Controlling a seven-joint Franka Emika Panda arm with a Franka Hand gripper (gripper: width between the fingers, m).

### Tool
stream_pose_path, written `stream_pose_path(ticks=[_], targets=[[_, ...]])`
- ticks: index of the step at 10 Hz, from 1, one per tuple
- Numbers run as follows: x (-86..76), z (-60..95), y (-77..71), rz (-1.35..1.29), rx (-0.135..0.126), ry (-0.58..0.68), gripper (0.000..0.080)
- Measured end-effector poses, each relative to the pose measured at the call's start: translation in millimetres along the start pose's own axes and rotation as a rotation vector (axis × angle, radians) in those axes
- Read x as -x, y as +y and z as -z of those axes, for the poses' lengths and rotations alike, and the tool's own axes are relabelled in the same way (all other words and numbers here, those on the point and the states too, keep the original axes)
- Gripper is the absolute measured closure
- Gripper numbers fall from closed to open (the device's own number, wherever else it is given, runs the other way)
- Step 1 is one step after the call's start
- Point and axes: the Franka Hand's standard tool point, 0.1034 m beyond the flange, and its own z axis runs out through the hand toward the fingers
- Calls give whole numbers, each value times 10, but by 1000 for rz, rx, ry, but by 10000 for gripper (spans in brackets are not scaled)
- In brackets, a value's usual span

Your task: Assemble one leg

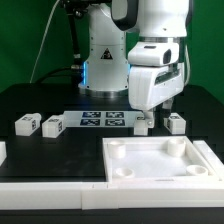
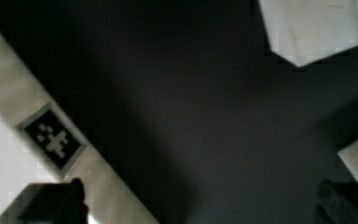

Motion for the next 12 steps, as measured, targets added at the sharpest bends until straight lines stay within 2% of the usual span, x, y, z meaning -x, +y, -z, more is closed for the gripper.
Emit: stream_pose_path(ticks=[1, 3, 5, 7, 8, 10, 11, 12], targets=[[-30, -9, -76, -190, -12, 4, 150], [-170, -10, -392, -502, -33, -5, 150], [-309, -3, -559, -713, -49, -5, 150], [-313, -8, -575, -823, -62, -13, 150], [-298, -12, -576, -787, -73, -59, 150], [-293, -8, -534, -777, -72, -61, 150], [-188, -4, -595, -775, -107, -208, 150], [-180, 12, -616, -775, -134, -315, 150]])
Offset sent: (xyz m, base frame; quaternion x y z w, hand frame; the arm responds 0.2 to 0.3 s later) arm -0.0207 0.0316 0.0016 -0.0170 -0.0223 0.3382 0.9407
